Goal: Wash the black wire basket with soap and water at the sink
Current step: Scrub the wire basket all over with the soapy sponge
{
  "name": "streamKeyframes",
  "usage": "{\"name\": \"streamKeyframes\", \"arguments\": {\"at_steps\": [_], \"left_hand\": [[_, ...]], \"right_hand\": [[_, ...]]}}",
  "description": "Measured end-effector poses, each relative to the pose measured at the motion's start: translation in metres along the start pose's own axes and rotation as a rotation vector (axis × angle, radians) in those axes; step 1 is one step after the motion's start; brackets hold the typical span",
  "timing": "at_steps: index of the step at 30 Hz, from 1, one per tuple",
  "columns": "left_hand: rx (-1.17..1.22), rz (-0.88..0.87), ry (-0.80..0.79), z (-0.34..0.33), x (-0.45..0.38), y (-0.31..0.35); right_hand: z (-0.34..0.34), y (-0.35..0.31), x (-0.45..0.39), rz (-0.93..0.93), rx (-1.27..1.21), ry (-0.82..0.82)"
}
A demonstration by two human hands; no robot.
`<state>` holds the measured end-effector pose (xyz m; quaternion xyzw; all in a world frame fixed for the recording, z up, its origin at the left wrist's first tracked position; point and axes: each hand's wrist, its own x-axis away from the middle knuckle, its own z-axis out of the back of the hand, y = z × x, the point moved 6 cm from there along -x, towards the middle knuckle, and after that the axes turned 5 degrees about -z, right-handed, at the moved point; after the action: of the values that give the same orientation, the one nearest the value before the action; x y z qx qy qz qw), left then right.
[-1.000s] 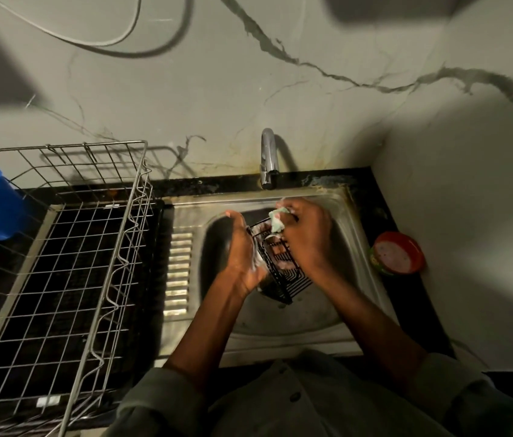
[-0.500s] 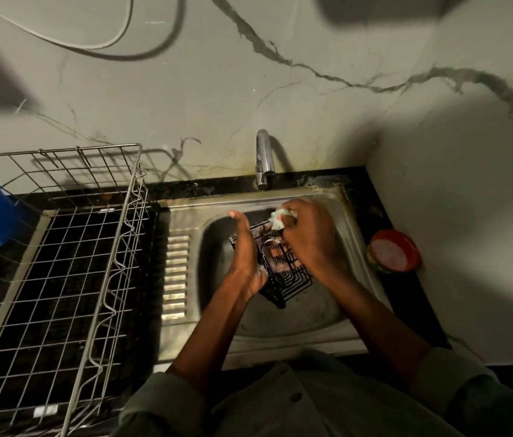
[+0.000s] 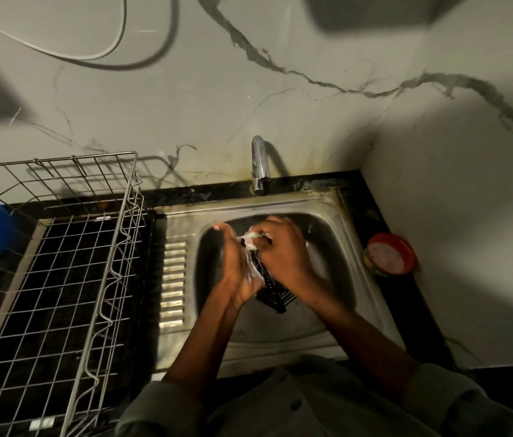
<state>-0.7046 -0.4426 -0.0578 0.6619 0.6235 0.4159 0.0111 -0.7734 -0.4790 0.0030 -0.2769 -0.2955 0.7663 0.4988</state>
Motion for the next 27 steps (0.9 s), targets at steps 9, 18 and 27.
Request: {"name": "streamKeyframes", "arguments": {"at_steps": [9,18,27], "left_hand": [[0.021,0.06,0.065,0.009,-0.002,0.004],[-0.174,-0.134,0.074,-0.008,0.011,0.005],[-0.091,-0.045,0.068,0.019,-0.004,-0.012]], "right_hand": [[0.013,0.069,0.013,-0.355,0.005,0.075],[0.006,0.077,0.016,-0.673,-0.497,0.09],[0.017,0.065,0.008,-0.432,-0.195,0.004]]}}
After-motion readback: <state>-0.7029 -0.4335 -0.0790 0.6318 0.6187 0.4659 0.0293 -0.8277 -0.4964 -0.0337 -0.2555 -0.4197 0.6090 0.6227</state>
